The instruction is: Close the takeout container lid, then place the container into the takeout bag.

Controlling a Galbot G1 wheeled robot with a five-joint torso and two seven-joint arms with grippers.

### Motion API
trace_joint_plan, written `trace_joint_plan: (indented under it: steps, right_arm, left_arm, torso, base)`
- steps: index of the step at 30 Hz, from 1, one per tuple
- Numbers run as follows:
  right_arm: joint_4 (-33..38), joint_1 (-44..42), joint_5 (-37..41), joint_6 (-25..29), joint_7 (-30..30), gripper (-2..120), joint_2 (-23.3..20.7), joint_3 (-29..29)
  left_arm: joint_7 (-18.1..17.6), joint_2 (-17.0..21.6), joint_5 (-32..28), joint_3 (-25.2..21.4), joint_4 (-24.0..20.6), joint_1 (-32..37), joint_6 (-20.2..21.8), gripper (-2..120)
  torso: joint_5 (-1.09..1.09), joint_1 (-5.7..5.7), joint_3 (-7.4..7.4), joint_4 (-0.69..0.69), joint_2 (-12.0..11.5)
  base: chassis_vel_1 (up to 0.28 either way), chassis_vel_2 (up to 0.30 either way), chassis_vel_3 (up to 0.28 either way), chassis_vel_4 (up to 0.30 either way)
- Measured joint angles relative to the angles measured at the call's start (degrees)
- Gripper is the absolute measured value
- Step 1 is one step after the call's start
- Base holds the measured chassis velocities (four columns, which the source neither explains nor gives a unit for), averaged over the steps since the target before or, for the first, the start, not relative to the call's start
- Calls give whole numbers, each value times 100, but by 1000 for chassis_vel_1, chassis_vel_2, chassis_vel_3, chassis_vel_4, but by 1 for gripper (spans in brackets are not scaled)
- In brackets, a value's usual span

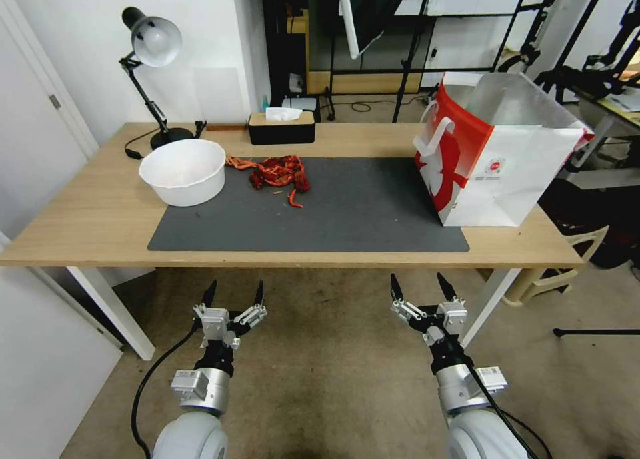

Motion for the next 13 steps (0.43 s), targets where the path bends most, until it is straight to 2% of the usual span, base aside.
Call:
trace_joint_plan:
  steps: [13]
  right_arm:
    - [1, 3, 3, -4, -2, 100, -2, 4]
  left_arm:
    - [0, 0, -1, 1, -1, 0, 1, 100]
  torso:
    - [0, 0, 0, 0, 0]
  base:
    - [0, 0, 0, 0]
